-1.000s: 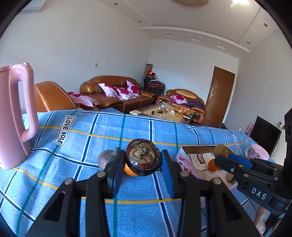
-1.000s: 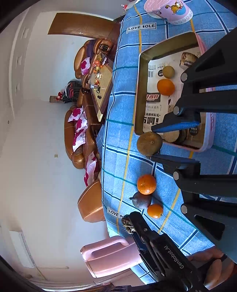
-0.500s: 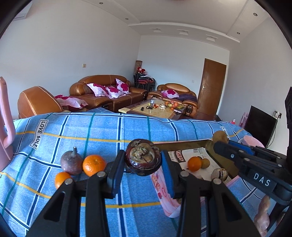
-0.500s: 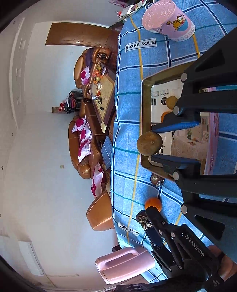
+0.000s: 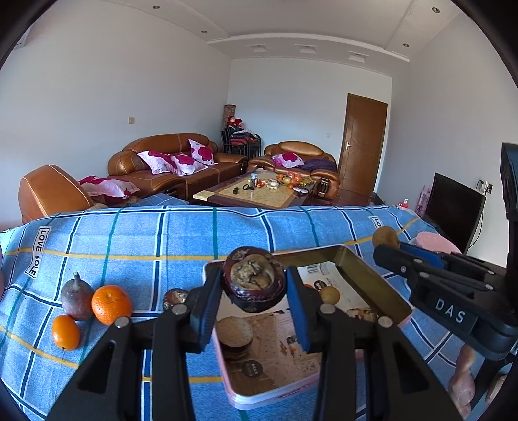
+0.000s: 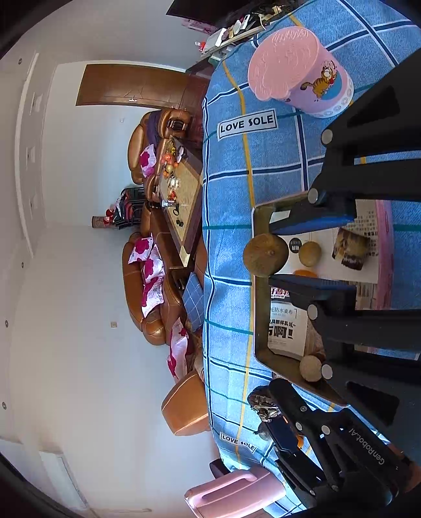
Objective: Organize fruits
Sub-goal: 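Carry the dark fruit with the left tool while the right tool carries the brown fruit to the tin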
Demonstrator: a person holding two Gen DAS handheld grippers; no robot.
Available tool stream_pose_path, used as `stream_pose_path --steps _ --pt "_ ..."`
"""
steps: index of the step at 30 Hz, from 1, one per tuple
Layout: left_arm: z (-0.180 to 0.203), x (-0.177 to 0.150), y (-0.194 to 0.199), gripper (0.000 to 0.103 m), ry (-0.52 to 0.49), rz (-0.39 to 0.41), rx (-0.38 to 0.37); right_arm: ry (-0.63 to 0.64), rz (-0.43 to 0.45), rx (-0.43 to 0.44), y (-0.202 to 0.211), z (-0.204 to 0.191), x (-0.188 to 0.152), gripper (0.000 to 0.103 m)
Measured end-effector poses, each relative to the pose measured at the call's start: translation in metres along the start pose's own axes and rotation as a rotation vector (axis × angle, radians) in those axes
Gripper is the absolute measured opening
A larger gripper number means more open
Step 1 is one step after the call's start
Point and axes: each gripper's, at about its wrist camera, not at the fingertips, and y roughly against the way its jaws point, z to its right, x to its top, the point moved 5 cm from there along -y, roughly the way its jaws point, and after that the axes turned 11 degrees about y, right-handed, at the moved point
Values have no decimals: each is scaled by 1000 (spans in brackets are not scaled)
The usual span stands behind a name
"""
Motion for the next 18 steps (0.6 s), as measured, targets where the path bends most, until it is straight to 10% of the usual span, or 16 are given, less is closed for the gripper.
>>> stream_pose_path --steps 18 --pt "35 -10 -40 41 -26 -91 41 26 -109 -40 -26 22 -17 27"
